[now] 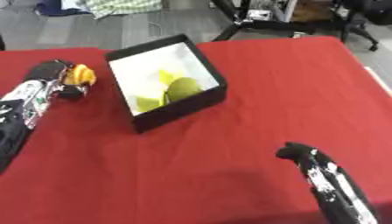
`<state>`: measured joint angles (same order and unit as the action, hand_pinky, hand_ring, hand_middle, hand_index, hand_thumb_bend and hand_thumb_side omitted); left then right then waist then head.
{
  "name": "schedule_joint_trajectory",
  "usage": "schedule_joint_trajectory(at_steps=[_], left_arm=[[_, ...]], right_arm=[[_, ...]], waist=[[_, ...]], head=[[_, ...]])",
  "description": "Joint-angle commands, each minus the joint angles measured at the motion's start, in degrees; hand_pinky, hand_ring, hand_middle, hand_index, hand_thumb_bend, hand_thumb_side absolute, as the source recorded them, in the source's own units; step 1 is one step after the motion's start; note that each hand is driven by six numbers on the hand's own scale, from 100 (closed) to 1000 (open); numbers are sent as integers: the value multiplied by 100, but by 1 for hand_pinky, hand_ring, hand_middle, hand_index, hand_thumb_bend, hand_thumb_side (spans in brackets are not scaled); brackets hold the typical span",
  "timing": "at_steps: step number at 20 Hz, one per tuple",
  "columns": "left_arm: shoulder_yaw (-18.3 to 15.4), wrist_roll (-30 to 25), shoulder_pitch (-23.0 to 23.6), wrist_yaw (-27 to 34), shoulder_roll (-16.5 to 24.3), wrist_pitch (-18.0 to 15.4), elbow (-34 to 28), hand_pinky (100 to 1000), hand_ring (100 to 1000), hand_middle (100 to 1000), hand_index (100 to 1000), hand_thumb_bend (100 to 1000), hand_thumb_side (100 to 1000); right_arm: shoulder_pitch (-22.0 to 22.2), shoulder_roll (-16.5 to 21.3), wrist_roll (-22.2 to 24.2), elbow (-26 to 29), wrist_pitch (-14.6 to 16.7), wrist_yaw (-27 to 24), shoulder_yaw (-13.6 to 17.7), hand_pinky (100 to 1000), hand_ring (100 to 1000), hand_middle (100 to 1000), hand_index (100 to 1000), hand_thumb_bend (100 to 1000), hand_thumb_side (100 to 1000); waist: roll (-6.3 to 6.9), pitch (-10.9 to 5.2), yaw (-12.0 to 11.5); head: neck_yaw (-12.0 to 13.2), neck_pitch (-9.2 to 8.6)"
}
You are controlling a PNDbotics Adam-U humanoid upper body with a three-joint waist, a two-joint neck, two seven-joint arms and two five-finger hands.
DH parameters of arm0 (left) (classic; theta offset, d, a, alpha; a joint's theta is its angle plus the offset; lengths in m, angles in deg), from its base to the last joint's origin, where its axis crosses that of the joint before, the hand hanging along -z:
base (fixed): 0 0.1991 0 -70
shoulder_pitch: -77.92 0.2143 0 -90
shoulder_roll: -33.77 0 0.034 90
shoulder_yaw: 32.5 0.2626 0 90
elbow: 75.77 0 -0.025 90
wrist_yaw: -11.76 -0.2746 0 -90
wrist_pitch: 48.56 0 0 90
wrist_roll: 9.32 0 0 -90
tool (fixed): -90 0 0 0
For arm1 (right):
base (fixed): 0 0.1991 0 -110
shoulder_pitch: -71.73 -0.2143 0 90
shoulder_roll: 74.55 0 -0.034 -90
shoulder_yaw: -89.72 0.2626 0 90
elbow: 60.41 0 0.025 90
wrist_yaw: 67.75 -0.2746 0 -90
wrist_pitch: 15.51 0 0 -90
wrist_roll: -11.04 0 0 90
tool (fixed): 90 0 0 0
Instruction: Pick up objects on the table and place them in the box.
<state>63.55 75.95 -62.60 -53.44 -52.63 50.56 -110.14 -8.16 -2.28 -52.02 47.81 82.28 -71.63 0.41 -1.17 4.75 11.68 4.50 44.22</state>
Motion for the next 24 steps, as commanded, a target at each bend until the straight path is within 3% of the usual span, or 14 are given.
schedule_joint_trajectory(at_steps=[1, 5, 6, 7, 13, 16, 20, 24], left_arm=[[-6, -74, -34, 56, 12, -8, -25, 731, 532, 581, 783, 100, 153], [-20, 240, -34, 77, 35, 69, -136, 680, 438, 450, 648, 100, 142], [-30, 387, -38, 112, 49, 107, -171, 670, 416, 421, 616, 100, 208], [-34, 535, -39, 159, 62, 142, -200, 670, 416, 421, 616, 100, 145], [67, 1077, -117, 694, 340, 129, -665, 665, 382, 383, 579, 100, 166], [153, 1075, -201, 1156, 613, 104, -1272, 668, 375, 375, 575, 100, 193], [357, 995, -208, 2025, 992, 56, -2535, 673, 381, 378, 578, 100, 202], [828, 576, -81, 2481, 1227, -154, -3776, 681, 398, 397, 597, 100, 172]], right_arm=[[-31, 11, -14, 86, -16, -34, -2, 1000, 802, 708, 805, 100, 712], [-26, 15, -6, 84, -12, -34, -1, 1000, 802, 708, 805, 100, 711], [-24, 15, -8, 83, -12, -33, 1, 1000, 802, 708, 805, 100, 711], [-22, 15, -9, 82, -12, -30, 2, 1000, 802, 708, 805, 100, 712], [-19, 19, -23, 81, -8, -14, 23, 1000, 802, 708, 805, 100, 691], [-13, 26, -38, 77, -9, -6, 40, 1000, 802, 708, 805, 100, 716], [3, 46, -52, 75, -15, 18, 35, 1000, 802, 708, 805, 100, 724], [9, 65, -52, 76, -8, 30, 32, 1000, 802, 708, 805, 100, 713]], waist=[[-71, 20, -1], [-73, 11, -12], [-72, 9, -16], [-71, 8, -20], [-56, -6, -44], [-39, -18, -65], [-11, -31, -97], [4, -39, -108]], head=[[15, -11], [21, -11], [22, -11], [22, -11], [-15, -11], [-35, -11], [-48, -11], [-35, -11]])
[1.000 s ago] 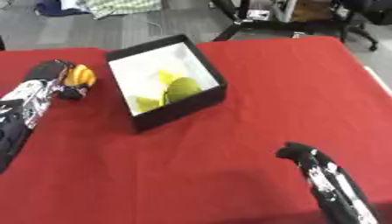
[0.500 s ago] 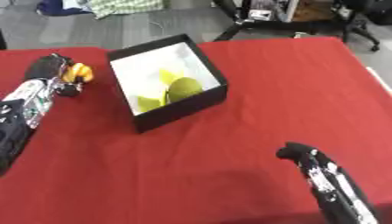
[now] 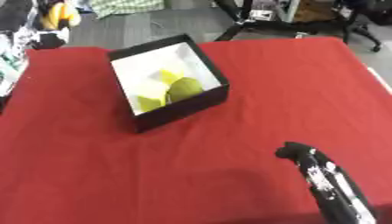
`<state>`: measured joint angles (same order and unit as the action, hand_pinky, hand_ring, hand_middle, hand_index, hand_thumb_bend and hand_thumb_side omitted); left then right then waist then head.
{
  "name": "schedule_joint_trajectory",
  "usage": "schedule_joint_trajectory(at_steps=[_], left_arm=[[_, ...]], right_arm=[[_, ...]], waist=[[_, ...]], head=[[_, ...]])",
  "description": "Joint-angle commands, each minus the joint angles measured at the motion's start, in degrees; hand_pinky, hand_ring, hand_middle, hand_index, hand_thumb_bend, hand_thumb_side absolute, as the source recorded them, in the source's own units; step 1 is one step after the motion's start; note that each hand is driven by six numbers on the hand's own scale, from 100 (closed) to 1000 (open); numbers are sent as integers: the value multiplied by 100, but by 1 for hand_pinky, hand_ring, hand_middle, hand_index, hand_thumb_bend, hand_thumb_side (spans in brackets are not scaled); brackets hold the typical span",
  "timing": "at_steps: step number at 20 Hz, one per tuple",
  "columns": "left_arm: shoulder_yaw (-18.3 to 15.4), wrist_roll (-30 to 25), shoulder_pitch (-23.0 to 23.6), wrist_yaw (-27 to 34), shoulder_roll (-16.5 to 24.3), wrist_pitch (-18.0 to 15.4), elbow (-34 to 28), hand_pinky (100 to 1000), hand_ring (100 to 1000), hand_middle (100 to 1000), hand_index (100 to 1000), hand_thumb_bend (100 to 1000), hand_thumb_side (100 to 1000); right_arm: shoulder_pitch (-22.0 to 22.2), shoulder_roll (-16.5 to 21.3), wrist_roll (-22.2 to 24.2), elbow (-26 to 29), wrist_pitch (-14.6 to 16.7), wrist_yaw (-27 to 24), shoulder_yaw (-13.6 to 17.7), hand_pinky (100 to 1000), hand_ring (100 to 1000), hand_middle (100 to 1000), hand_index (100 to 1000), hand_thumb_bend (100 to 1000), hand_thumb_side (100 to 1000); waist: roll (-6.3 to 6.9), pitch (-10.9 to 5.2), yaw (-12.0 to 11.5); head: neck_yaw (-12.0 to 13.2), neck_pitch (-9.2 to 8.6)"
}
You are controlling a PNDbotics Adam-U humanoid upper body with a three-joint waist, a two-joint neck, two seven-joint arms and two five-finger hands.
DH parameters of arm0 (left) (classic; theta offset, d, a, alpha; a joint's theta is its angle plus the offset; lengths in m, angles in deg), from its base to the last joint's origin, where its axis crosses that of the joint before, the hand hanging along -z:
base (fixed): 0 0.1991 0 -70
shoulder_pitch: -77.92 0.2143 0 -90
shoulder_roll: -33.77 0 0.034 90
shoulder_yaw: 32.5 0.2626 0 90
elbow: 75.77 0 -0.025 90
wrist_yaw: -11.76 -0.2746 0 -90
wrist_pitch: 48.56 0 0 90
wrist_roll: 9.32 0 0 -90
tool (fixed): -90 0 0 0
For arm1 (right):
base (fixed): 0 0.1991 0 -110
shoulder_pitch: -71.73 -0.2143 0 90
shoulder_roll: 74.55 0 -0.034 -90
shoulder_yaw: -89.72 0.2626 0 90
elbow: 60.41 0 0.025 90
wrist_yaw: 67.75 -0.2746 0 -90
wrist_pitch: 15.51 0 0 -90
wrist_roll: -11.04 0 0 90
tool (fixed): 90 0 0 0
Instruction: Pick up objects on the table and place them in the box.
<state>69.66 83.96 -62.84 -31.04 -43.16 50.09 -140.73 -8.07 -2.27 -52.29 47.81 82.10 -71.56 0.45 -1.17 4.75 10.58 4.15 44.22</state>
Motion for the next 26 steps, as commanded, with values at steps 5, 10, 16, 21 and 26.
schedule_joint_trajectory(at_steps=[5, 10, 16, 21, 26], left_arm=[[789, -1035, 20, 274, 253, -378, -1445, 690, 417, 417, 616, 100, 151], [1165, -1592, 19, 6, 8, -636, -1453, 698, 439, 442, 637, 100, 145], [1460, -2012, 126, -155, -243, -960, -1171, 710, 480, 486, 683, 100, 142], [1560, -2416, 220, -284, -314, -1154, -1008, 747, 589, 644, 871, 296, 732], [1556, -2577, 289, -740, -253, -1224, -1062, 818, 772, 855, 974, 517, 989]], right_arm=[[-5, 74, -12, 72, 16, 18, 22, 1000, 802, 708, 805, 100, 710], [-17, 73, -1, 71, 15, 9, 19, 1000, 802, 709, 805, 100, 699], [-39, 70, 5, 72, 11, 5, 19, 1000, 802, 708, 805, 100, 692], [-39, 74, 4, 70, 3, 7, 19, 1000, 802, 708, 805, 100, 698], [-44, 72, -2, 73, 4, 3, 32, 1000, 802, 708, 805, 100, 700]], waist=[[7, -41, 26], [6, -37, 49], [13, -28, 75], [16, -28, 68], [19, -25, 76]], head=[[35, -11], [40, -11], [33, -11], [19, -11], [-20, -11]])
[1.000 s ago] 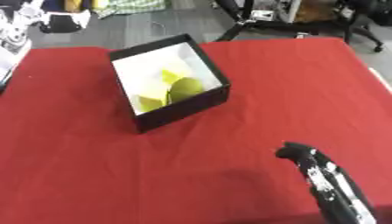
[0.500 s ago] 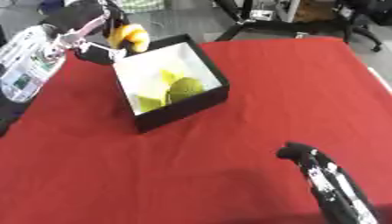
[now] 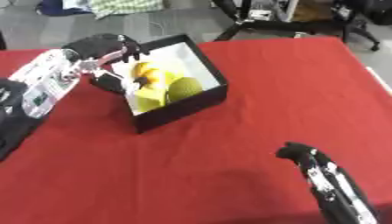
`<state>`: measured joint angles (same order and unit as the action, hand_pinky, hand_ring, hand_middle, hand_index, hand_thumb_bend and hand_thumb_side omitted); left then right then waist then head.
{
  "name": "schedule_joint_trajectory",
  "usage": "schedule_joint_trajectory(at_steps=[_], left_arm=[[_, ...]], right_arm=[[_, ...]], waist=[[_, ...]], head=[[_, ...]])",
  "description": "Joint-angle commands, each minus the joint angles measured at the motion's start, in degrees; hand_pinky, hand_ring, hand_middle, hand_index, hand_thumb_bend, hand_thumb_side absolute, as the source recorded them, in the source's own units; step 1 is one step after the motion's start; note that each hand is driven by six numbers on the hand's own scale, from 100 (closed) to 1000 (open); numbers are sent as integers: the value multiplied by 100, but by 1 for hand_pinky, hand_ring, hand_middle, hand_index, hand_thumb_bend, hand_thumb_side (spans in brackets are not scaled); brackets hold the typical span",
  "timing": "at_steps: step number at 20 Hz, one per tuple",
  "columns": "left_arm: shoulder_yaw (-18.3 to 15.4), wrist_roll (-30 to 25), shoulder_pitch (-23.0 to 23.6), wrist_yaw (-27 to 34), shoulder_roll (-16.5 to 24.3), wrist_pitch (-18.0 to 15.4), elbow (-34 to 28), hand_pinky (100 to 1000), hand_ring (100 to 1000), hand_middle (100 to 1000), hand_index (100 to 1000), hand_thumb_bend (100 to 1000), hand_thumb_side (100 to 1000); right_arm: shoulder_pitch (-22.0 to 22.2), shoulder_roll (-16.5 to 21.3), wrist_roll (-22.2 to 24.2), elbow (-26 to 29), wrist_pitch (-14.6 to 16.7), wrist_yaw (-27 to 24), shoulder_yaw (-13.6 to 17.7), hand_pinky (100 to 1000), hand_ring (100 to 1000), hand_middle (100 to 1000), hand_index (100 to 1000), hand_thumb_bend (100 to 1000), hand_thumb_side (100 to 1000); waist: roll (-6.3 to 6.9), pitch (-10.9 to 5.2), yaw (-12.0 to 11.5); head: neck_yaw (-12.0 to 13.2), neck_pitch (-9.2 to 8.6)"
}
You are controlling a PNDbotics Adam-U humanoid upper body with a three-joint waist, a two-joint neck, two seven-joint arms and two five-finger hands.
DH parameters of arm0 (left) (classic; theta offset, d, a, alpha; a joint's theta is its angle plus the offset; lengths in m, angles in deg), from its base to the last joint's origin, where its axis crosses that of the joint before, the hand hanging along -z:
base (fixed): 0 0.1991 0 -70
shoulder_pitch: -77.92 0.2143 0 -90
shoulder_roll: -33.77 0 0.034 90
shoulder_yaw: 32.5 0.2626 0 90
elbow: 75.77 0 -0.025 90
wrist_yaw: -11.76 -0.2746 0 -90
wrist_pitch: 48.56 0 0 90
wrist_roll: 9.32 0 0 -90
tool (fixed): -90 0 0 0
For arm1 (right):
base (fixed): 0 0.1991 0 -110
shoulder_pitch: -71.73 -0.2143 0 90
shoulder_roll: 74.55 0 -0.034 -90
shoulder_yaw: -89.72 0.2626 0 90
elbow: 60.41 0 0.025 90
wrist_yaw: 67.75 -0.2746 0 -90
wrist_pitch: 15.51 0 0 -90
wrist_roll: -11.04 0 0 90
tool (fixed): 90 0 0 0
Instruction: Pick up objects on the table and place them in the box.
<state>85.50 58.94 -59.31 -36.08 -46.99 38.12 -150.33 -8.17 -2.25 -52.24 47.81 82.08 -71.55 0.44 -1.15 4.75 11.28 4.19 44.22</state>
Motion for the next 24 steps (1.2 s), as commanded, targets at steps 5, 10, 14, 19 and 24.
schedule_joint_trajectory(at_steps=[5, 10, 14, 19, 24], left_arm=[[-313, 21, 136, -483, 293, 155, -262, 836, 789, 896, 986, 492, 1000], [-998, 870, 696, 497, 570, 876, -1197, 814, 679, 781, 929, 159, 896], [-1550, 1783, 1590, 2395, 699, 1255, -2586, 792, 611, 719, 898, 100, 889], [-2217, 2468, 2850, 3684, 278, 1258, -3811, 769, 553, 644, 863, 100, 920], [-2394, 2825, 3608, 4182, -601, 1079, -3998, 766, 542, 628, 851, 100, 953]], right_arm=[[-36, 70, -21, 69, -3, 15, 45, 1000, 802, 708, 805, 100, 696], [-40, 61, -76, 66, -15, 44, 80, 1000, 802, 708, 805, 100, 736], [-42, 58, -129, 67, -28, 83, 92, 1000, 802, 707, 805, 100, 769], [-42, 54, -157, 77, -15, 94, 137, 1000, 802, 707, 805, 100, 776], [5, 55, -172, 81, -4, 132, 121, 1000, 802, 707, 805, 100, 821]], waist=[[33, -32, -24], [43, -15, -79], [56, 8, -138], [58, 11, -249], [36, 15, -379]], head=[[-39, -11], [-84, -11], [-88, -11], [-89, -11], [-76, -11]])
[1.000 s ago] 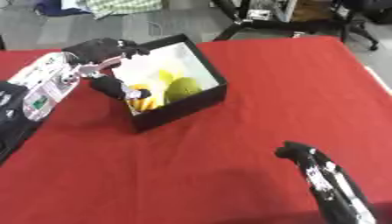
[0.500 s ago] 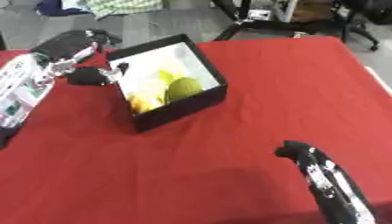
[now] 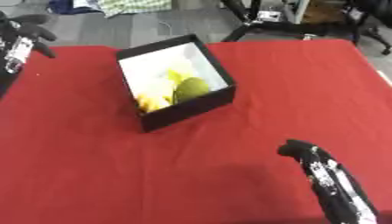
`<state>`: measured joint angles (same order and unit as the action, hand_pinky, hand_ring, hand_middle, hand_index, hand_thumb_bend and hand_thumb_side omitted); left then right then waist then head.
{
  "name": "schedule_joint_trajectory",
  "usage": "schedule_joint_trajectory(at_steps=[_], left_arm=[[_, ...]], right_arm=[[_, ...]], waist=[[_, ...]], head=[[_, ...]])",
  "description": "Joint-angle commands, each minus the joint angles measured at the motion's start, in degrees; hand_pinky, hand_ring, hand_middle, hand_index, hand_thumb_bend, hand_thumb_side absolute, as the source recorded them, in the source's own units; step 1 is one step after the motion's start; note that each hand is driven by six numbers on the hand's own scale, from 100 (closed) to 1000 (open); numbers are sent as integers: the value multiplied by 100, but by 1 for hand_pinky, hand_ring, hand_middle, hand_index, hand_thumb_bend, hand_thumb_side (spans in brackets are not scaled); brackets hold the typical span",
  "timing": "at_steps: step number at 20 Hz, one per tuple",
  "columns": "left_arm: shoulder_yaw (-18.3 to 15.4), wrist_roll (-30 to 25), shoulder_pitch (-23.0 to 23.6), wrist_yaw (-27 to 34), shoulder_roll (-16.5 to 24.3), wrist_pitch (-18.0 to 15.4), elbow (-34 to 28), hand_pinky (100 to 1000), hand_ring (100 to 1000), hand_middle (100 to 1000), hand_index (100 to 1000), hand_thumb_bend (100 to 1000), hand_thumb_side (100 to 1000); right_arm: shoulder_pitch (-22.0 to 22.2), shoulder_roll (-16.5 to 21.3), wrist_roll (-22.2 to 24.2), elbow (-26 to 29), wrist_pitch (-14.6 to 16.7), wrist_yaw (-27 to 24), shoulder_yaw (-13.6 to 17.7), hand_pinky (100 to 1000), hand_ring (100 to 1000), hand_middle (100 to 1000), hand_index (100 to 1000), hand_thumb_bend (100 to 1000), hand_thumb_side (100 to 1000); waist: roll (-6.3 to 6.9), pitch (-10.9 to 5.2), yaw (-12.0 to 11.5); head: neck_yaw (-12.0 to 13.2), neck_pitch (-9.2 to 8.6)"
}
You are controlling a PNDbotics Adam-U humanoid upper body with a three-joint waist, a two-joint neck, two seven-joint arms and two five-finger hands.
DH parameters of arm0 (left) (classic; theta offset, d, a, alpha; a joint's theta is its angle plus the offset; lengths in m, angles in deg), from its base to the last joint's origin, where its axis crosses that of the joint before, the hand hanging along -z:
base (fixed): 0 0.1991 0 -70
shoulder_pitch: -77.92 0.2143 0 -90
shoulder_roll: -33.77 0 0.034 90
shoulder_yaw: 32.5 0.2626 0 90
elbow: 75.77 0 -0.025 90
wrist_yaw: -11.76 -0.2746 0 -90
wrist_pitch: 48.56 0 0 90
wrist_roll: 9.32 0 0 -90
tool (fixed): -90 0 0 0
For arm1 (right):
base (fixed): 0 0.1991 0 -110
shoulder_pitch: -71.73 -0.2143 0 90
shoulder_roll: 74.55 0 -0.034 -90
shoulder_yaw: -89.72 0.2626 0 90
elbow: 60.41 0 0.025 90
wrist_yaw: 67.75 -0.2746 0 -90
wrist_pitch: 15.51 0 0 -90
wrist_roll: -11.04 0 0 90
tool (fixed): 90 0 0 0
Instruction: Pick up objects on the table and place them in the box.
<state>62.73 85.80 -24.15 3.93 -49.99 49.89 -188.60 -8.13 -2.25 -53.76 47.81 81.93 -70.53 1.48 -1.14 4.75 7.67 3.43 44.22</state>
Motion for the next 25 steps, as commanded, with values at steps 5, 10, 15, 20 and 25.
schedule_joint_trajectory(at_steps=[5, 10, 15, 20, 25], left_arm=[[-95, 311, 431, 201, -1069, -137, 42, 759, 527, 608, 836, 100, 977], [81, 528, 595, 318, -1253, -151, 288, 752, 510, 587, 815, 100, 967], [263, 554, 638, 224, -1314, -194, 416, 750, 505, 582, 811, 100, 954], [300, 531, 655, 85, -1344, -182, 445, 750, 504, 580, 809, 100, 951], [310, 514, 651, 96, -1354, -160, 427, 750, 504, 579, 805, 100, 955]], right_arm=[[34, 53, -42, 89, 25, 57, 17, 1000, 802, 707, 805, 100, 795], [51, 45, -69, 79, 7, 80, 9, 1000, 803, 707, 805, 100, 893], [44, 44, -86, 84, -6, 95, -6, 1000, 803, 707, 805, 100, 861], [42, 46, -87, 81, -10, 94, -8, 1000, 803, 707, 806, 100, 845], [57, 42, -107, 70, -23, 112, 1, 1000, 803, 707, 806, 100, 913]], waist=[[21, 2, -86], [21, 23, -91], [24, 26, -81], [25, 27, -85], [23, 29, -91]], head=[[41, -11], [79, -11], [63, -11], [36, -11], [63, -11]])
